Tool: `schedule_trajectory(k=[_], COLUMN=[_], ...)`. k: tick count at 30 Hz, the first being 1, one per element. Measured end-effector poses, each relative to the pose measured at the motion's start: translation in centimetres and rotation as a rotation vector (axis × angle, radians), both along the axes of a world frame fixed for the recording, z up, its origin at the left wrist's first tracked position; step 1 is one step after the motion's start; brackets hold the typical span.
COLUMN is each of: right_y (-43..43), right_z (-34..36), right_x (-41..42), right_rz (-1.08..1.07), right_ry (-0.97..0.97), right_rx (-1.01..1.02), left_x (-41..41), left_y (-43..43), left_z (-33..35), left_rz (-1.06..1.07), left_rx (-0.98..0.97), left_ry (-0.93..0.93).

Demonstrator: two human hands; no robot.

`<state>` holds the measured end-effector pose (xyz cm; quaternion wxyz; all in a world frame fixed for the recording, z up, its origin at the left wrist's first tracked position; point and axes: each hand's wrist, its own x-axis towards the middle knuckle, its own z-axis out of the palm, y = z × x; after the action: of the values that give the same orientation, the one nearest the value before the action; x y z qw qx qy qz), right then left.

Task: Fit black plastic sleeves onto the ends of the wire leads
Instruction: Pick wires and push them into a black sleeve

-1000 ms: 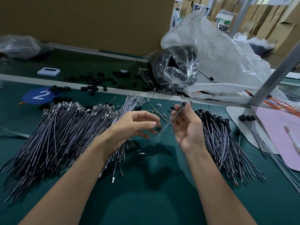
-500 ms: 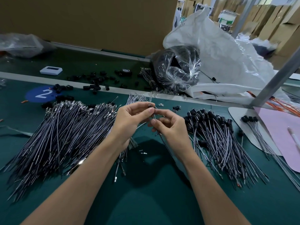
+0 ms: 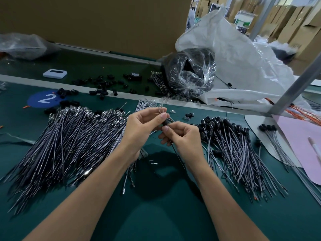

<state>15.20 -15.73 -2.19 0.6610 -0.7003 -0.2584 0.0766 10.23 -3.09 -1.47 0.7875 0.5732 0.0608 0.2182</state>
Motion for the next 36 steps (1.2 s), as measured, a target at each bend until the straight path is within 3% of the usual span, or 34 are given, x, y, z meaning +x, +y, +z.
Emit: schedule_trajectory(k=[11, 36], right_y=[0.26, 0.22], right_z=[-0.28, -0.16], right_x=[-0.13, -0.28], right_rz=[-0.029, 0.059], right_ry=[-0.045, -0.015], right_rx=[-0.01, 0.055], left_x=[-0.01, -0.65], left_y=[0.3, 0.57], left_z=[0.31, 0.75], left_rz=[0.059, 0.002], left_rx=[-0.139, -0.149], left_ry=[-0.029, -0.069])
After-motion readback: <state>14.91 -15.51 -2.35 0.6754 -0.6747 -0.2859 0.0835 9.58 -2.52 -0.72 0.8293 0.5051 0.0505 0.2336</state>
